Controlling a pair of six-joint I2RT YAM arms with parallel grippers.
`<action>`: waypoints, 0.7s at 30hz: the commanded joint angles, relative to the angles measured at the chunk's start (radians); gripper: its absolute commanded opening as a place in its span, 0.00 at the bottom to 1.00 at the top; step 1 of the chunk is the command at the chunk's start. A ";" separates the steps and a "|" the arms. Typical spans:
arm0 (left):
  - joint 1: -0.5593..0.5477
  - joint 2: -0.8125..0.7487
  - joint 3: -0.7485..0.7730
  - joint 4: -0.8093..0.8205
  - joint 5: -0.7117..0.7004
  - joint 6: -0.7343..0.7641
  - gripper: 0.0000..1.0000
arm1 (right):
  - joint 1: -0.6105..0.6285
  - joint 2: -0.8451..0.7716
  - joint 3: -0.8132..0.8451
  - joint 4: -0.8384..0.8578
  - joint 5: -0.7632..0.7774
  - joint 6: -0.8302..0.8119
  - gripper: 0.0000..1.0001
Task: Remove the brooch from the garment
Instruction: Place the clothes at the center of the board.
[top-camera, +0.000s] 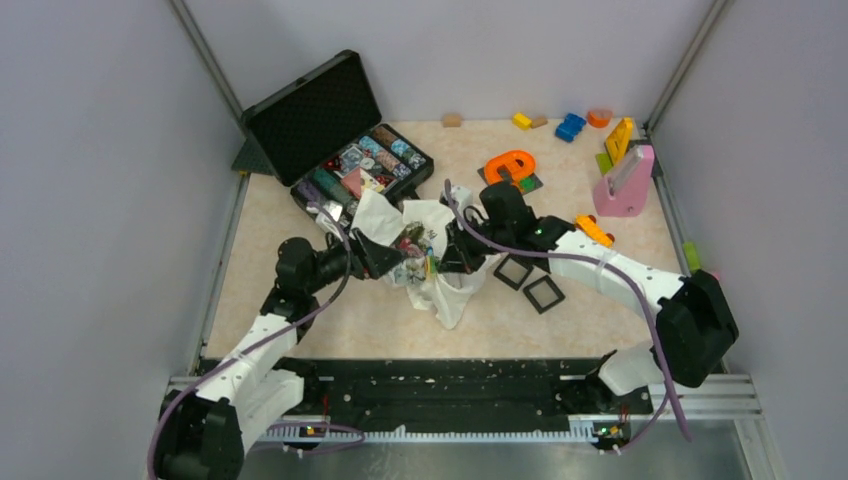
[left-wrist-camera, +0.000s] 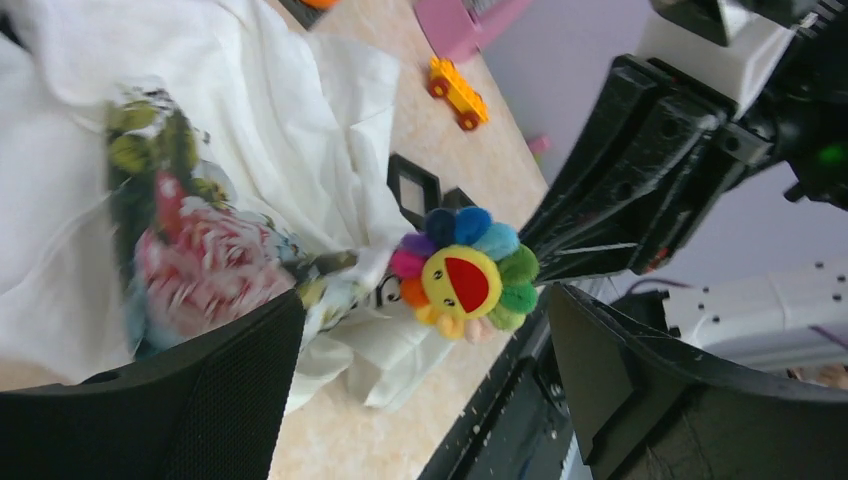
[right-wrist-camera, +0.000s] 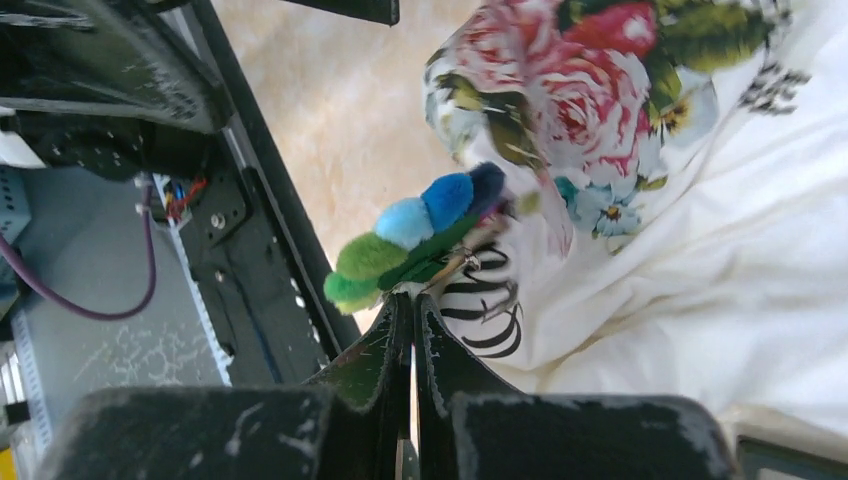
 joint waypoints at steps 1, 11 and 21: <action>-0.072 -0.021 -0.079 0.191 0.034 0.010 0.94 | 0.022 -0.048 -0.113 0.177 -0.015 0.019 0.00; -0.174 -0.024 -0.126 0.079 -0.074 0.016 0.87 | 0.087 0.051 -0.168 0.341 -0.029 0.019 0.00; -0.263 -0.141 -0.034 -0.441 -0.286 0.004 0.85 | 0.180 0.075 -0.187 0.442 -0.048 0.048 0.00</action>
